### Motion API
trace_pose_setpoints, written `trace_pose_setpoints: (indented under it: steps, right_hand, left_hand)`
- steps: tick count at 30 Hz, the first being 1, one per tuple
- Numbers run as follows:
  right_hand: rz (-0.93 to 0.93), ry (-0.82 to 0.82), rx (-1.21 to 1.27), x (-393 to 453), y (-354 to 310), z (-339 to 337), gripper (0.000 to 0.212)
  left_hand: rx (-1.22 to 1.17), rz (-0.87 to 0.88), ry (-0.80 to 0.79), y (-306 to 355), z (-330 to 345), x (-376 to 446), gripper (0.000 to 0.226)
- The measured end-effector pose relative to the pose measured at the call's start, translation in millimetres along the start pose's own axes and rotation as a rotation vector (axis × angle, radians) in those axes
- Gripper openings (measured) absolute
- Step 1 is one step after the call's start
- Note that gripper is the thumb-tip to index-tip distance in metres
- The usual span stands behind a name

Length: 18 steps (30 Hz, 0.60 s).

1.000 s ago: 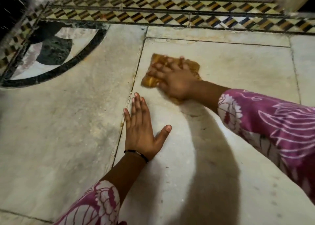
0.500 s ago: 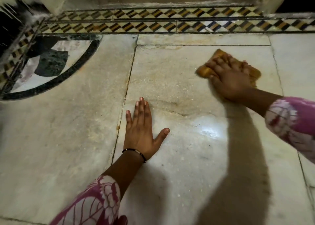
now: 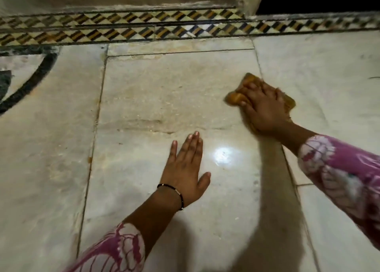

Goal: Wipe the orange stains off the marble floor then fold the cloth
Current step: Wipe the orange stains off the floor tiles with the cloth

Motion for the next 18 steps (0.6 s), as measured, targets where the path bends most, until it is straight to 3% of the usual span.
trace_pose_setpoints:
  steps: [3, 6, 8, 11, 13, 15, 18]
  right_hand:
    - [-0.164, 0.004, -0.044, -19, -51, 6, 0.058]
    - [-0.4, 0.0, -0.057, -106, -69, 16, 0.051]
    - [-0.343, -0.023, 0.008, -143, -24, 15, 0.05]
    - [0.114, -0.006, 0.058, -151, 65, 7, 0.056]
    - [0.314, -0.012, 0.035, -128, 88, 3, 0.059]
    - [0.301, -0.045, 0.023, -99, 68, 4, 0.06]
    - [0.016, -0.081, -0.017, -95, 5, 14, 0.064]
  left_hand:
    - [0.014, 0.01, -0.001, 10, 7, -6, 0.08]
    - [0.014, 0.003, 0.02, 7, 10, -11, 0.079]
    - [0.011, 0.015, 0.026, 8, 10, -11, 0.078]
    - [0.02, -0.003, 0.021, 8, 12, -12, 0.077]
    - [0.03, -0.016, 0.014, 8, 12, -11, 0.077]
    - [0.045, -0.02, 0.002, 8, 11, -11, 0.077]
    - [0.044, -0.016, -0.004, 7, 11, -11, 0.077]
Point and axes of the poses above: each hand's wrist, its own x-axis towards the middle knuckle, its own z-axis out of the palm, y = z × x, the point moved 5 cm from there along x, towards the middle knuckle, and after that the axes turned 9 degrees about -x, right-handed, at the moved point
